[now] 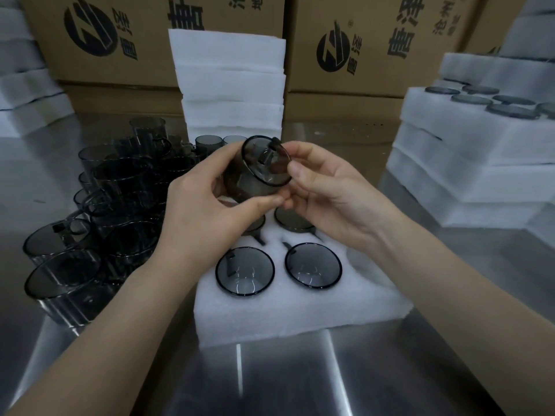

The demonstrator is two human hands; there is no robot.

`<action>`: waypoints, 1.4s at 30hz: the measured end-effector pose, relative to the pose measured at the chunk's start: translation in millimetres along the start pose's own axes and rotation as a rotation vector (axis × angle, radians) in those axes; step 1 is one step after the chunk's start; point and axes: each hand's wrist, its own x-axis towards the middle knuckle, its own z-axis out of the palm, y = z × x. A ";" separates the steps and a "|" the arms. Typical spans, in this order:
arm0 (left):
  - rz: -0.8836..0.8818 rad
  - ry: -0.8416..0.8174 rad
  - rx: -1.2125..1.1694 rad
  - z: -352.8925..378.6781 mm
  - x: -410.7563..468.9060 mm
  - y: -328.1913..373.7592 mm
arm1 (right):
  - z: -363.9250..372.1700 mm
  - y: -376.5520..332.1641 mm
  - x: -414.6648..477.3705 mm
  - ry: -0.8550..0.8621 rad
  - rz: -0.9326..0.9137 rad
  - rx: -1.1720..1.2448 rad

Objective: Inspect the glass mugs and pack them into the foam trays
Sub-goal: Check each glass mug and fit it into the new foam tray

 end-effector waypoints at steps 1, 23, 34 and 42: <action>-0.017 0.010 -0.014 0.3 0.2 -0.4 | -0.7 0.8 0.4 -0.013 -0.003 0.000; 0.082 -0.129 0.141 -1.2 1.7 -3.8 | 9.1 0.7 -0.8 0.306 -0.119 -0.166; 0.068 -0.196 0.116 -5.1 1.2 -1.8 | 0.4 -3.2 1.5 0.227 0.084 -0.352; -0.053 -0.094 -0.134 -7.8 7.8 6.7 | 0.4 -5.2 -2.8 -0.056 0.044 -0.120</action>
